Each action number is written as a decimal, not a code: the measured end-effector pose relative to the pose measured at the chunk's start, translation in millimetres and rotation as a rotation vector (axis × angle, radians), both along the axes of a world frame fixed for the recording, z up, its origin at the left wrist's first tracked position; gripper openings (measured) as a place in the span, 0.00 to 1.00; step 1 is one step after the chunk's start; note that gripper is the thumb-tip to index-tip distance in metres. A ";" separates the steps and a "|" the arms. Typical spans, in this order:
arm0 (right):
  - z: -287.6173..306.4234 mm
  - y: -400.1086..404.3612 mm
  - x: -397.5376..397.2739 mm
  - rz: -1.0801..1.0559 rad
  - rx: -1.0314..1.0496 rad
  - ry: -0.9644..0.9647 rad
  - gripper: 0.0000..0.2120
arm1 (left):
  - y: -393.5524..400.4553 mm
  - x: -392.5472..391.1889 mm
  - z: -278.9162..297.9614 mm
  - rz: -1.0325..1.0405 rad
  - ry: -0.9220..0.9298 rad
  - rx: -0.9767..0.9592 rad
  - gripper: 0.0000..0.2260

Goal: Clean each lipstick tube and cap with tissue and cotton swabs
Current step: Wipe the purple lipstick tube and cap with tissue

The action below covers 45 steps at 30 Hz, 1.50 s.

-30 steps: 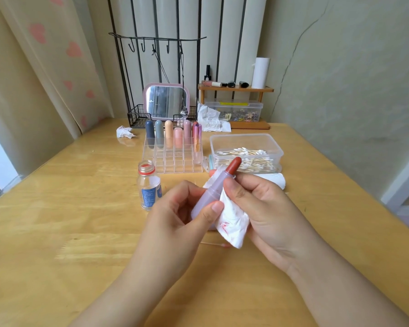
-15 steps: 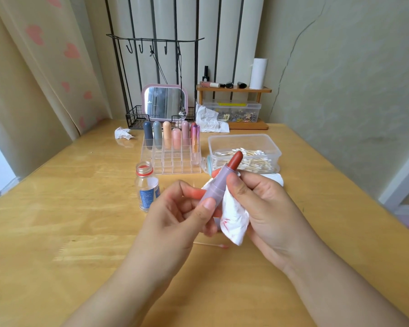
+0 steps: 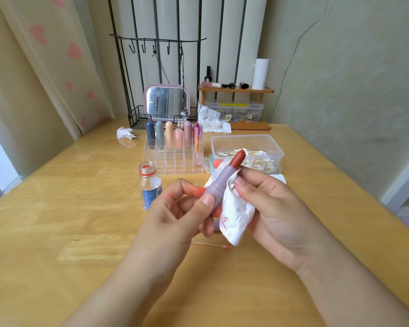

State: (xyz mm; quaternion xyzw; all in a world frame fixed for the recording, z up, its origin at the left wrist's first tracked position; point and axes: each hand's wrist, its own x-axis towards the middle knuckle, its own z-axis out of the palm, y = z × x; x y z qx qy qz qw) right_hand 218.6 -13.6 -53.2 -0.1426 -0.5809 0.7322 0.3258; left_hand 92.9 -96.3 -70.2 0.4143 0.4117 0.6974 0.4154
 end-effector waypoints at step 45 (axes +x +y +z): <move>-9.4 -2.4 -6.7 -0.265 0.091 0.022 0.09 | 0.5 4.4 -9.3 0.377 0.522 0.088 0.09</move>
